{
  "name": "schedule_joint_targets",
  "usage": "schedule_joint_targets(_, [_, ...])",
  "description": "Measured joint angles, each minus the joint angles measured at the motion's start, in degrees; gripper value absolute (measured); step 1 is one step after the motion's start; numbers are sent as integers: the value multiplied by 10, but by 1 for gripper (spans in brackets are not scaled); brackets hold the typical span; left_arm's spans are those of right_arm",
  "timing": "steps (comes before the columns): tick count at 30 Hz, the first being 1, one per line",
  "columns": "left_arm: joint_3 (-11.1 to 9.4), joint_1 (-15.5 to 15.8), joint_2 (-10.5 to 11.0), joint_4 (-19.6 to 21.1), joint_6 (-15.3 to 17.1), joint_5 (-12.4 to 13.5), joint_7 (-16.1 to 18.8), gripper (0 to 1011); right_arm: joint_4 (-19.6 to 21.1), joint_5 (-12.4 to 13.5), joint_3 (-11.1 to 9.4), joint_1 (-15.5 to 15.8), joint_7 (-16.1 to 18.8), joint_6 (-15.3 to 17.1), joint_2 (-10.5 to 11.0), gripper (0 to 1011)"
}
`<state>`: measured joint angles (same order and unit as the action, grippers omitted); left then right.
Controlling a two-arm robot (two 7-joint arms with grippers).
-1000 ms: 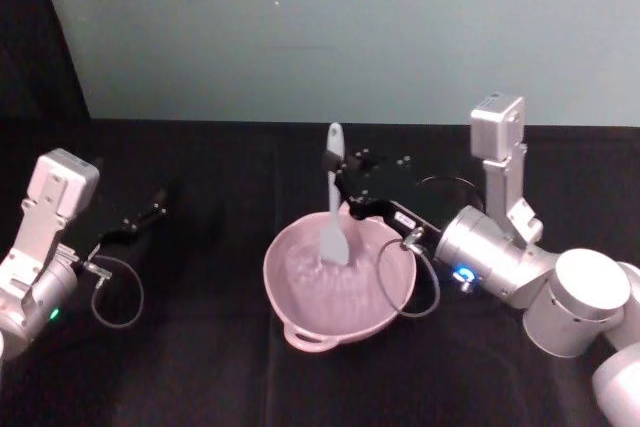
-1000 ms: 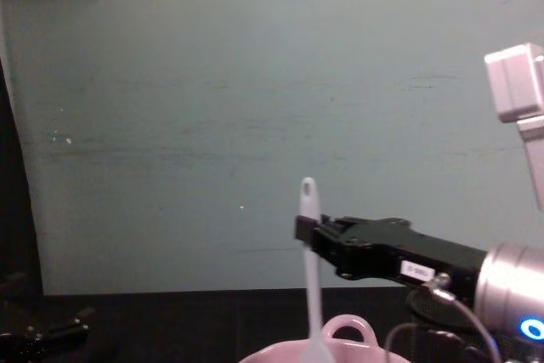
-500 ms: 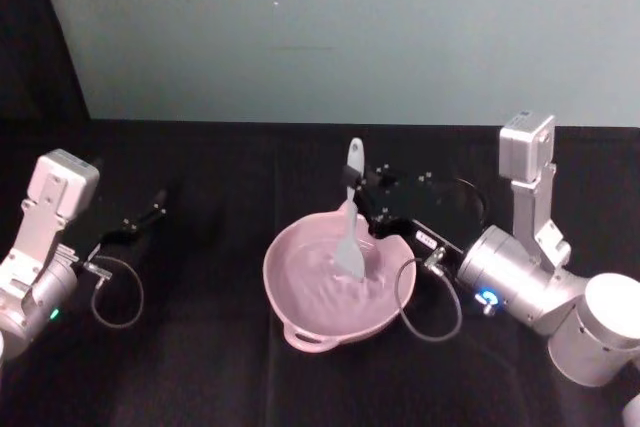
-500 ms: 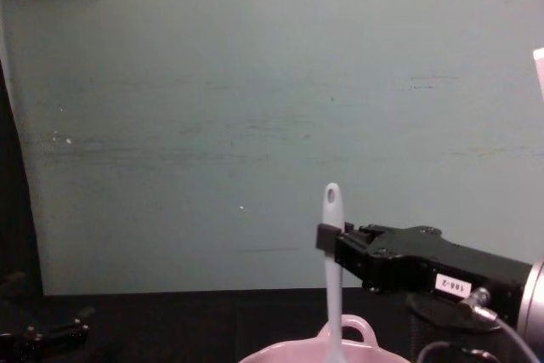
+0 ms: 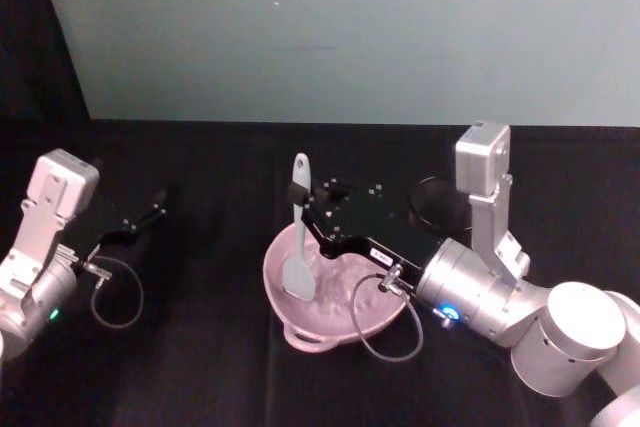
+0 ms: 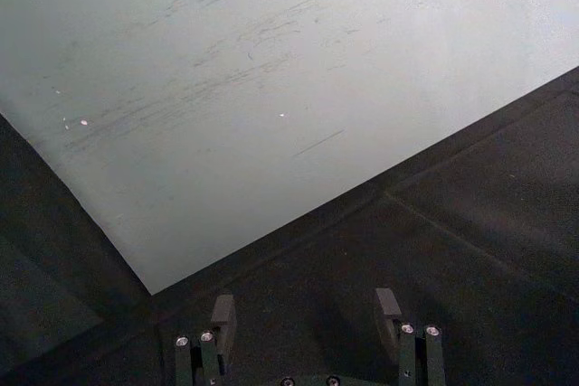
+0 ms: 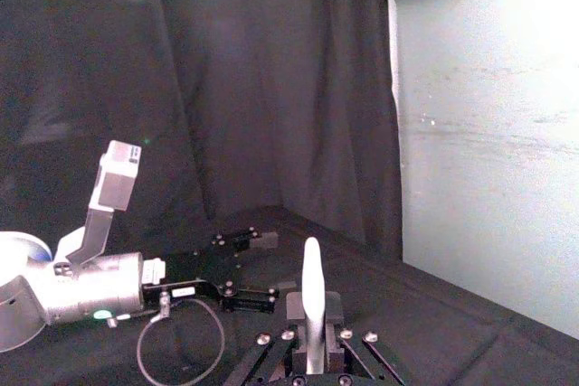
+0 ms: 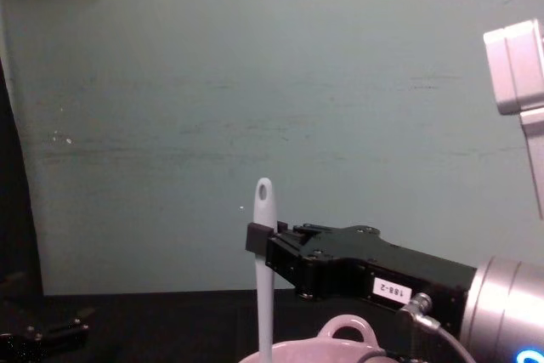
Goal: Use the one hand to pick up the spoon and stir the clear water in the bowl.
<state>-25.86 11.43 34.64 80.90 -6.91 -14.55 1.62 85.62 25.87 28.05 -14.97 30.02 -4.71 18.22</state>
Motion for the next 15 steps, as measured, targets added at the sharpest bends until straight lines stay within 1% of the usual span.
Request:
schedule_joint_targets(4, [0,0,0,0,0,0,0,1005,-13,2,3,-10,2,-3,-6,112])
schedule_joint_targets(9, [0,0,0,0,0,0,0,1005,-49,7,0,-28,2,-7,-14,112])
schedule_joint_targets(14, [0,0,0,0,0,0,0,1005,-66,7,-6,-37,1,-8,-13,112])
schedule_joint_targets(15, [0,0,0,0,0,0,0,1005,-71,6,-10,-40,-2,-8,-11,112])
